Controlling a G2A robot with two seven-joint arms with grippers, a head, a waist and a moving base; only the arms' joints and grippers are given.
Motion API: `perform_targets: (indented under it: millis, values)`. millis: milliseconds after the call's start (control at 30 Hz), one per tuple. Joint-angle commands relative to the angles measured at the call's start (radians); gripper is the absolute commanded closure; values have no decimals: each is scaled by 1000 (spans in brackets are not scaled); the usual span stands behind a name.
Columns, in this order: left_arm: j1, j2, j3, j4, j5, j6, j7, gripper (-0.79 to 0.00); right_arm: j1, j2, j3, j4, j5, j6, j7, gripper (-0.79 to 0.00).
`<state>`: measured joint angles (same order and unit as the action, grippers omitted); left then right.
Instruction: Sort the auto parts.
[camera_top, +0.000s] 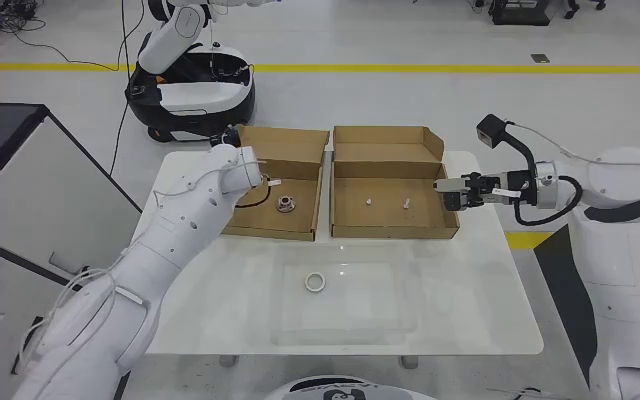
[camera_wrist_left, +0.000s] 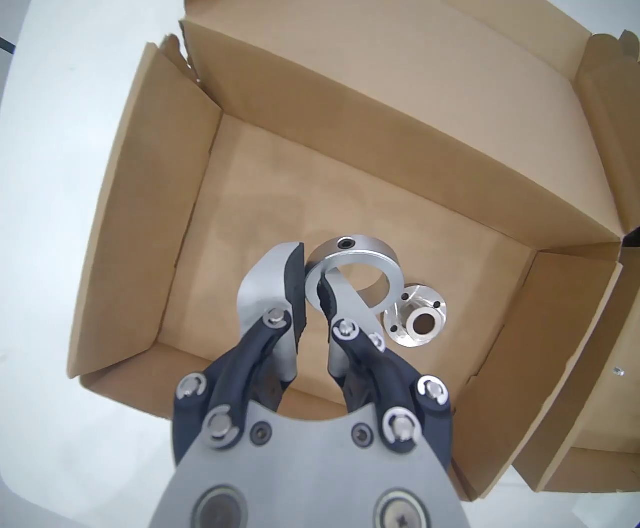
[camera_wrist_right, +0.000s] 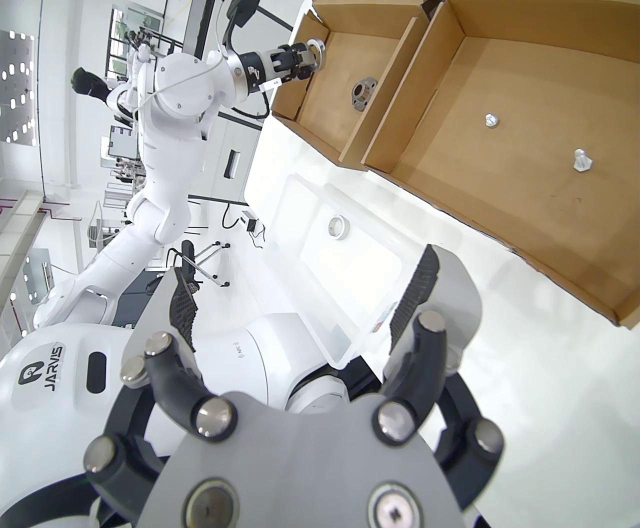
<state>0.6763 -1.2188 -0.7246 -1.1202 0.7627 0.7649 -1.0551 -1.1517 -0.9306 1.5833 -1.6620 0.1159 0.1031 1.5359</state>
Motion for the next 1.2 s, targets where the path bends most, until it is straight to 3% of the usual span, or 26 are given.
perform_targets:
  millis: [0,1167]
  values:
    - [1,-5,2,10,-5,2,2,0,0,0,0,0,0,0,0,-785]
    - [57,-33,17,42,39,-23,-23,0,0,0,0,0,0,0,0,-785]
